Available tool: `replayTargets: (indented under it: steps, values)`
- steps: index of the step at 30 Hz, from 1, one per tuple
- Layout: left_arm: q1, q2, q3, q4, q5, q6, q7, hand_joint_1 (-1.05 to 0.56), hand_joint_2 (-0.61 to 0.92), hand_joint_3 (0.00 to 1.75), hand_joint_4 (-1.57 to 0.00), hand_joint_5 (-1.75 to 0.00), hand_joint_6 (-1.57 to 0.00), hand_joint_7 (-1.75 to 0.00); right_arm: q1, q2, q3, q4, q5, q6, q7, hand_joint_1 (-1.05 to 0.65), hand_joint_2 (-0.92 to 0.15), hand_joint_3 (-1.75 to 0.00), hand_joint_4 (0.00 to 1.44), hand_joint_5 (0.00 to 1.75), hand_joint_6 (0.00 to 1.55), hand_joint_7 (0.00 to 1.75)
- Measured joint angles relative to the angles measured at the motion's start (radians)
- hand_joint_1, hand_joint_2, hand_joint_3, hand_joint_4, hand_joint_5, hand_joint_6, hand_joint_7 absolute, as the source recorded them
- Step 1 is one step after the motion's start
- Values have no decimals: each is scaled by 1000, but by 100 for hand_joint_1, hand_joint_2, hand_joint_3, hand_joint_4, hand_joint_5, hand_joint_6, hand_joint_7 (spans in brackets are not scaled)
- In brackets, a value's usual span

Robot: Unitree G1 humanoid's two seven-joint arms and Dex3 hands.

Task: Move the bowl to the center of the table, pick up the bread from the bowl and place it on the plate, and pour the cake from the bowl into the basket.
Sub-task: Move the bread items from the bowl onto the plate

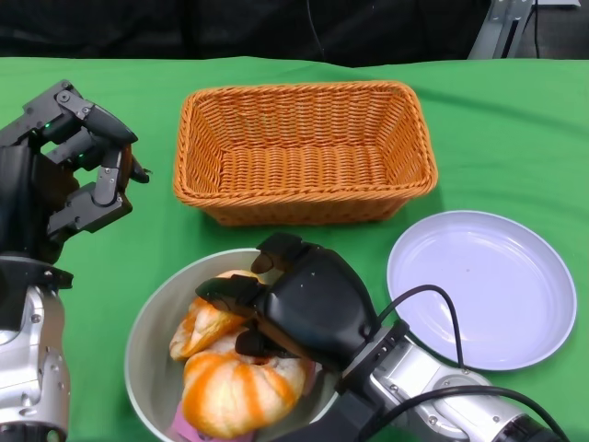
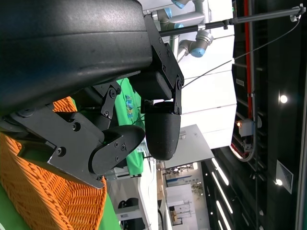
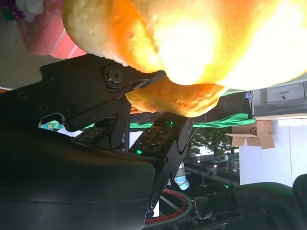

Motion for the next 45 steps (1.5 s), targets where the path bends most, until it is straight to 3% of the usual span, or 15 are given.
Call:
replayTargets:
  steps: [6, 15, 25, 30, 35, 45]
  values:
    - [0, 0, -2, 0, 9, -1, 1, -8, 59, 105, -81, -160, -81, -136, -23, 10, 10, 18, 10, 28, 43, -65, -89, 0, 64, 48, 80, 1]
    - [0, 5, 6, 0, 14, 1, 4, -8, 61, 105, -81, -159, -78, -135, -31, 21, 15, -36, 36, 104, 266, -67, -89, 0, 64, 54, 77, 1]
    - [0, 13, 11, 7, 7, 13, 2, -9, 62, 101, -80, -159, -78, -133, -61, 28, 45, 8, 46, 122, 282, -55, -90, 0, 72, 72, 81, 2]
    - [0, 15, 11, 9, 12, 10, 3, -10, 60, 102, -80, -159, -78, -133, -80, 25, 51, 15, 62, 127, 337, -56, -91, -1, 68, 64, 76, 0]
    - [0, 15, 11, 9, 20, 10, 3, -10, 60, 104, -80, -159, -78, -133, -91, 25, 56, 15, 64, 138, 383, -51, -92, -3, 76, 53, 79, 2]
    - [0, 15, 9, 5, 31, 11, 4, -8, 60, 105, -80, -160, -78, -134, -97, 25, 65, 39, 83, 127, 365, -54, -92, -5, 77, 52, 80, 2]
